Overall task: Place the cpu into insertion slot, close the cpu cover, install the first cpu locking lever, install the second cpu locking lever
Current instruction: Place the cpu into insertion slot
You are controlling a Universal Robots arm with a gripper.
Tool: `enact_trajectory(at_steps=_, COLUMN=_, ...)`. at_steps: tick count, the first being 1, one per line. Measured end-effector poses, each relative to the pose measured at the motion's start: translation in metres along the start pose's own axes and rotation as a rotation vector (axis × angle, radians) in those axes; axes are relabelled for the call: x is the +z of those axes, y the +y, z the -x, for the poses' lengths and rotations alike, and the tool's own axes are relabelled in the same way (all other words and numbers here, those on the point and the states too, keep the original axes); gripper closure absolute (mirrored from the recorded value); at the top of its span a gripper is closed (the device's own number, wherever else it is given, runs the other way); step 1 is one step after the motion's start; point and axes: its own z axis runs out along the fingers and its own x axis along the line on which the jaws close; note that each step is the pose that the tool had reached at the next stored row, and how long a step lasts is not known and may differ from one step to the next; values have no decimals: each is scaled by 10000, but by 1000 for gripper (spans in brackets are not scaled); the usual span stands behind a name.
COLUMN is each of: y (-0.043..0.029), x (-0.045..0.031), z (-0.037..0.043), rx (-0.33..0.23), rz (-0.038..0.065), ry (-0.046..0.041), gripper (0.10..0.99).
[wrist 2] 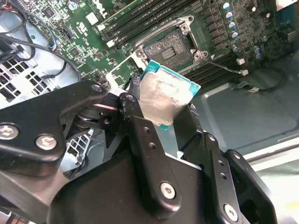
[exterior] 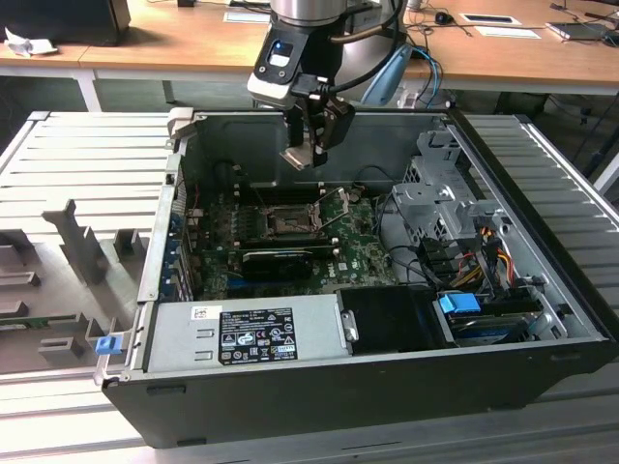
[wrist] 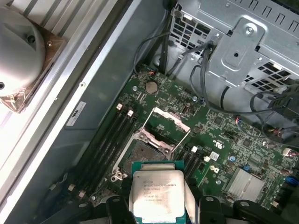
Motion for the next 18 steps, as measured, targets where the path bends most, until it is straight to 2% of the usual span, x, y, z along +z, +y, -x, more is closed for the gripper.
enact_trajectory(at_steps=6, y=0, x=4, z=0, rx=247, rz=6, ry=-22, gripper=561)
enact_trajectory(at_steps=18, y=-3, x=28, z=1, rx=399, rz=7, ry=-35, gripper=561)
